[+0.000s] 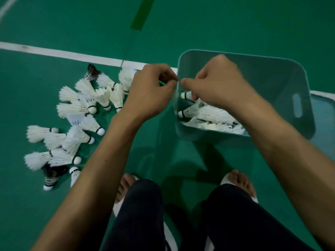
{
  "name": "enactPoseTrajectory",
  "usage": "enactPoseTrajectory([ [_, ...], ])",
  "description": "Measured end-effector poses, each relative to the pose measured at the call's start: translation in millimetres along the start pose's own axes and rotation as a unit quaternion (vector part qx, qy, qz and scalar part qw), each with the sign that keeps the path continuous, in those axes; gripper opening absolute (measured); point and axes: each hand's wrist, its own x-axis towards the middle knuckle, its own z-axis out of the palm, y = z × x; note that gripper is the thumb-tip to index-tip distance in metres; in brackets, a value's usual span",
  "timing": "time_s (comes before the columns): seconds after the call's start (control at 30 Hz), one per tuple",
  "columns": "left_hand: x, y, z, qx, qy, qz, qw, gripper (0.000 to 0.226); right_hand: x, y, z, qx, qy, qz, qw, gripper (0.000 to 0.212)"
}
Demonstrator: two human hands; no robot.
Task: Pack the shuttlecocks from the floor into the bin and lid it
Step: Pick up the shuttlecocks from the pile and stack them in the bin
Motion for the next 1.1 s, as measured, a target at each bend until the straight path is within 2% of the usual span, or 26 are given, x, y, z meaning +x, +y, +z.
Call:
enactPoseTrajectory([
  [0.13, -19, -63, -20, 0.068, 0.071, -0.092, 0.991, 0.018, -15, -30, 61, -0.048, 0.048, -0.052, 0.996, 0.026],
  [0.2, -34, -96, -28, 0.097, 0.091, -0.163, 0.978, 0.017, -23, -41, 92, -0.073, 0.046, -0.09, 0.992, 0.022],
  [0.27, -50, -126, -35, 0.125, 0.126, -0.251, 0.952, 0.023, -28, -51, 120, -0.087, 0.005, -0.125, 0.988, 0.018],
  [0.33, -64, -151, -40, 0.209, 0.143, -0.349, 0.902, 0.041, -28, -59, 143, -0.112, -0.065, -0.132, 0.983, 0.021],
  [0.4, -74, -174, -43, 0.267, 0.146, -0.411, 0.859, 0.063, -22, -61, 165, -0.146, -0.132, -0.127, 0.972, 0.025],
  [0.47, -80, -196, -45, 0.249, 0.148, -0.452, 0.844, 0.081, -16, -59, 183, -0.167, -0.183, -0.111, 0.963, 0.026],
  [0.53, -81, -216, -44, 0.209, 0.146, -0.453, 0.854, 0.092, -10, -54, 199, -0.17, -0.208, -0.089, 0.959, 0.028],
  [0.6, -76, -226, -40, 0.195, 0.141, -0.438, 0.866, 0.093, -5, -50, 211, -0.166, -0.219, -0.074, 0.959, 0.028],
  [0.8, -64, -243, -32, 0.196, 0.184, -0.382, 0.884, 0.069, -1, -44, 235, -0.134, -0.227, -0.048, 0.963, 0.042],
  [1.0, -54, -251, -30, 0.179, 0.219, -0.343, 0.896, 0.064, 11, -47, 245, -0.111, -0.213, -0.072, 0.968, 0.043],
  [1.1, -52, -251, -22, 0.18, 0.22, -0.314, 0.906, 0.057, 19, -50, 246, -0.097, -0.206, -0.105, 0.968, 0.064],
])
